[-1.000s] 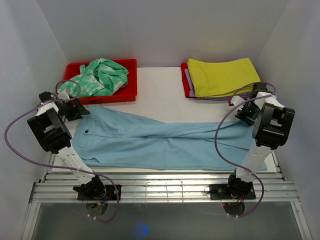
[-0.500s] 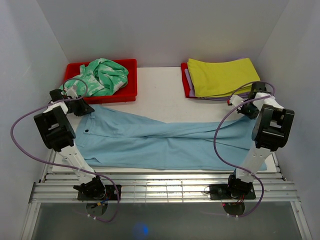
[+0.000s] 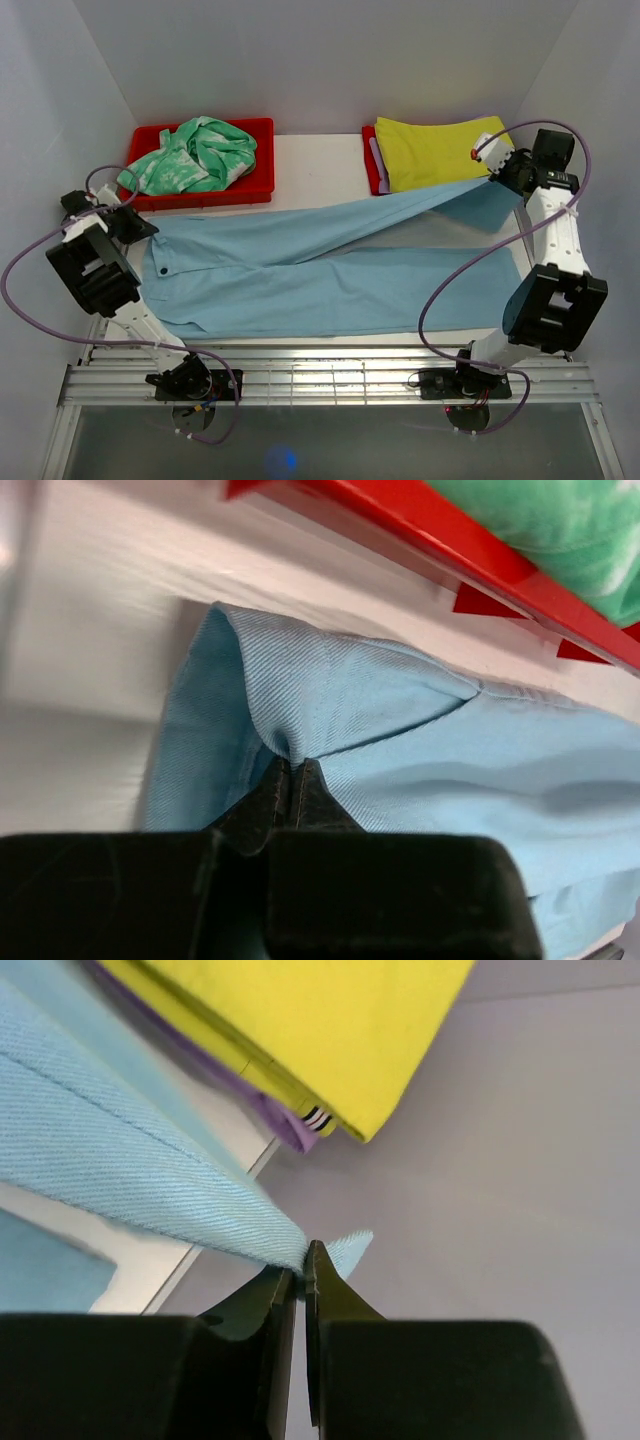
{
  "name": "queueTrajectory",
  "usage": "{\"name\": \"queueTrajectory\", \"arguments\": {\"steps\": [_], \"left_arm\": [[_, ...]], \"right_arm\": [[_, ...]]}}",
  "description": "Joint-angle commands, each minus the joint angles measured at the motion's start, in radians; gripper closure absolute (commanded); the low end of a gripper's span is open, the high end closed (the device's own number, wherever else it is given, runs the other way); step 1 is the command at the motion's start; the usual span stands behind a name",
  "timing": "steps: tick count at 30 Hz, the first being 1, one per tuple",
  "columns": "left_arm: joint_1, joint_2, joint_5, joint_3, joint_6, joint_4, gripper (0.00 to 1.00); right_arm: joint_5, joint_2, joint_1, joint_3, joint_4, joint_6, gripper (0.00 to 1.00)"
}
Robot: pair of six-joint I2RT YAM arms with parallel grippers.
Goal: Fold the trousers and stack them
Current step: Flatten the trousers out
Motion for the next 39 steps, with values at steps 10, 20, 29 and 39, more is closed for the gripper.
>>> {"name": "queueTrajectory", "arguments": {"steps": [10, 20, 29, 39], "left_arm": [[0.145, 0.039, -0.003, 0.128, 0.156, -0.178, 1.0], [0.143, 0.058, 0.065, 0.222, 0.215, -0.264, 0.47], [0.142, -0.193, 0.005, 0.158, 0.589, -0.5, 0.02], [0.142, -0.473, -0.081, -0.237, 0.803, -0.554, 0.04]], "right_arm": [[0.053, -0.24, -0.048, -0.715, 0.369, -0.266, 0.88], [0.15, -0.143, -0.051, -0.589, 0.193, -0.061, 0.15], [0.07, -0.252, -0.057, -0.44, -0.216, 0.08, 0.1], [0.184, -0.283, -0.057, -0.684, -0.186, 0.063, 0.14]]}}
